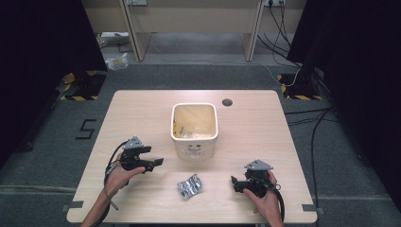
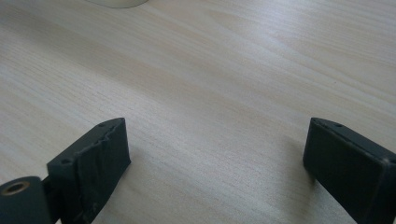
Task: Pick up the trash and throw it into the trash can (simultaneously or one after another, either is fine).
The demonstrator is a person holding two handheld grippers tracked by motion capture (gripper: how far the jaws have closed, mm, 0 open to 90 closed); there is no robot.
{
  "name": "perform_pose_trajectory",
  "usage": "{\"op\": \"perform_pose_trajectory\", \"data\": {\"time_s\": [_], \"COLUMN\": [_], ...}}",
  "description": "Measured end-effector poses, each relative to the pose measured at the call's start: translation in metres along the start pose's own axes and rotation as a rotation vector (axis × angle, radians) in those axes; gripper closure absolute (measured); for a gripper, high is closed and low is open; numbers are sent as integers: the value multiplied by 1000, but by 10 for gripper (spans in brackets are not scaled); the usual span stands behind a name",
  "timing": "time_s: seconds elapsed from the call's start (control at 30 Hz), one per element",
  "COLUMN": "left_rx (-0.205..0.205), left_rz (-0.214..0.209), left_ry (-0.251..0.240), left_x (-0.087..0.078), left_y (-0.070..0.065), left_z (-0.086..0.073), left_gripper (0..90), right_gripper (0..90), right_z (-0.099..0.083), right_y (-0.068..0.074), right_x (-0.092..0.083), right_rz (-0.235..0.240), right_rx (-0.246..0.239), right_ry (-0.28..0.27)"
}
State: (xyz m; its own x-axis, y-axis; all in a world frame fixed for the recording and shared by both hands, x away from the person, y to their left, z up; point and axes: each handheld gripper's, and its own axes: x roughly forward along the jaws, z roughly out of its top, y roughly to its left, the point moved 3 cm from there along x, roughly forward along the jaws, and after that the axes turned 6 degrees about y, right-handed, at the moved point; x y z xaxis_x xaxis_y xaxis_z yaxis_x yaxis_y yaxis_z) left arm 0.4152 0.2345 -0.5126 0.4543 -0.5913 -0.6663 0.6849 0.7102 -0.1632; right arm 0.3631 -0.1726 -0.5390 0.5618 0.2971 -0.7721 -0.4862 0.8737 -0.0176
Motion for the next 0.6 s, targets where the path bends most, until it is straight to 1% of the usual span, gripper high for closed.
{"op": "perform_pose_trajectory", "data": {"time_s": [0.17,0.3,0.47,0.6], "left_rx": [6,4,3,17], "left_rz": [3,6,21,39], "left_ry": [17,34,57,78], "left_x": [3,7,9,14], "left_y": [-1,-1,0,0], "left_z": [-5,-12,-19,-25], "left_gripper": [164,164,164,164], "right_gripper": [73,73,73,74], "right_z": [0,0,0,0], "right_y": [0,0,0,0], "right_x": [0,0,0,0], "right_rz": [0,0,0,0], "right_rx": [-1,0,0,-1], "right_ry": [0,0,0,0]}}
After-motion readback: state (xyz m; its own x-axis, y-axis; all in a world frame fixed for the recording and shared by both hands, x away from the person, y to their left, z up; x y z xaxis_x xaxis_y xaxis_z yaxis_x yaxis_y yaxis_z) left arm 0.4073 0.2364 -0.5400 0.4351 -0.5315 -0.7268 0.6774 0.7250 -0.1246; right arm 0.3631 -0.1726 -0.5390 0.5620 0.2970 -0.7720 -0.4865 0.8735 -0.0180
